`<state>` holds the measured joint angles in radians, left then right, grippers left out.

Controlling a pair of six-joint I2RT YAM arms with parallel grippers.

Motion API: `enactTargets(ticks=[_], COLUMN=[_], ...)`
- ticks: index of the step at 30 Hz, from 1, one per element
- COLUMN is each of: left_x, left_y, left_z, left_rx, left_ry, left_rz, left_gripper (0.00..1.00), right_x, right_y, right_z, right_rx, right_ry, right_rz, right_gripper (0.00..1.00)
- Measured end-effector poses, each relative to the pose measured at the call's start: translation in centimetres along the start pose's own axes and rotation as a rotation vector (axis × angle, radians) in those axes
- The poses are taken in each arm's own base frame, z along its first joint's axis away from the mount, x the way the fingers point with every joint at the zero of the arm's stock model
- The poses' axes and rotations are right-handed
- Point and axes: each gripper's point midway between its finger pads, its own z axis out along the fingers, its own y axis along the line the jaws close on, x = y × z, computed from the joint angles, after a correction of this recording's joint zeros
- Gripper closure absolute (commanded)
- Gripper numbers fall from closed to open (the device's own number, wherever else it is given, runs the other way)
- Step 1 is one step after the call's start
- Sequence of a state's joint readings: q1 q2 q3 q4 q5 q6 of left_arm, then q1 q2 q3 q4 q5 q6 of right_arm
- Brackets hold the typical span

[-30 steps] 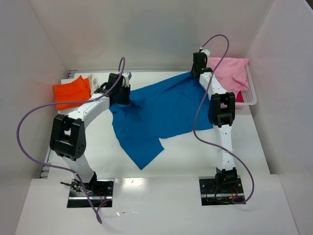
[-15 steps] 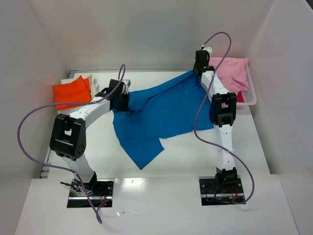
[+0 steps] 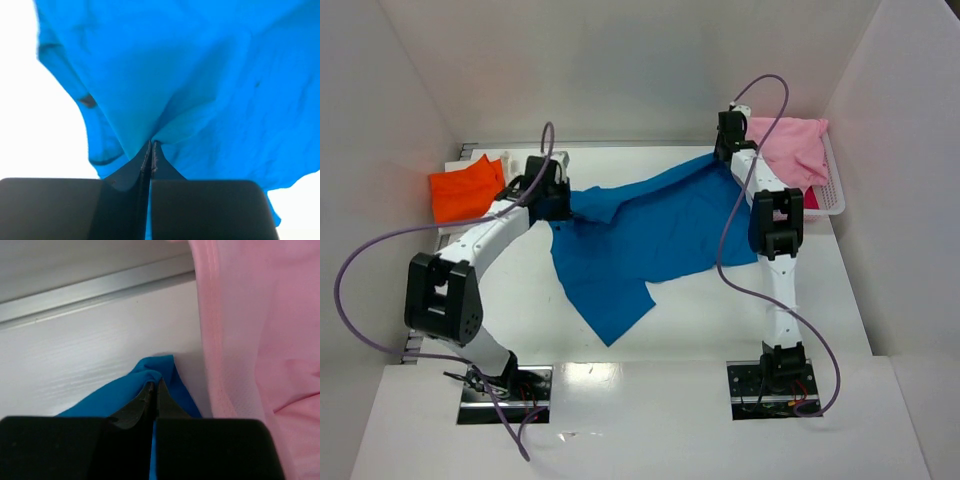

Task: Fold and stack the t-shirts
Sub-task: Fold the flattened tshirt in 1/3 of the way

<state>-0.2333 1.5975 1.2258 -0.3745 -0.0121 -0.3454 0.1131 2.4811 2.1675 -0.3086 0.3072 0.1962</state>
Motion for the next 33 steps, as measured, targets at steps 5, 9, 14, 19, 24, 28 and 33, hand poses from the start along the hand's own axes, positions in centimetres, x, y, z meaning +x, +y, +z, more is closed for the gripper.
enactTargets(ticks=[5,9,14,19,24,28,33], left_x=[-2.9,-3.9,-2.8,-1.1,-0.3,0.1,0.7], left_y=[1.3,2.1,2.1,1.7,0.7,0.8,1.3], left_z=[-2.6,-3.4,-3.2,-2.8,-2.8,-2.6,-2.6], left_rx=[-0.028,-0.046,-0.041,-0.003,0.039,0.031,0.004], left_ry=[-0.095,-0.126,-0.095,-0.043,-0.012,0.003,0.023], left_rz=[-0.030,-0.044,-0.044,-0.036,-0.025,-0.020,0.000], left_gripper=[1.00,1.00,1.00,1.00,1.00,0.97,0.28], right_x=[1.6,2.4,4.2,5.9,7.0,7.7,7.0], right_y=[0.1,0.5,0.3,-0.1,0.3,0.4,0.5], right_z=[-0.4,-0.8,-2.0,-3.8,-4.4,-4.9,-5.5], right_rx=[-0.025,-0.055,-0.078,-0.104,-0.138,-0.151,-0.157], right_ry=[0.044,0.069,0.123,0.171,0.204,0.235,0.241], right_rz=[-0.011,-0.015,-0.027,-0.041,-0.060,-0.090,-0.119], right_gripper=[1.00,1.00,0.96,0.87,0.71,0.65,0.38])
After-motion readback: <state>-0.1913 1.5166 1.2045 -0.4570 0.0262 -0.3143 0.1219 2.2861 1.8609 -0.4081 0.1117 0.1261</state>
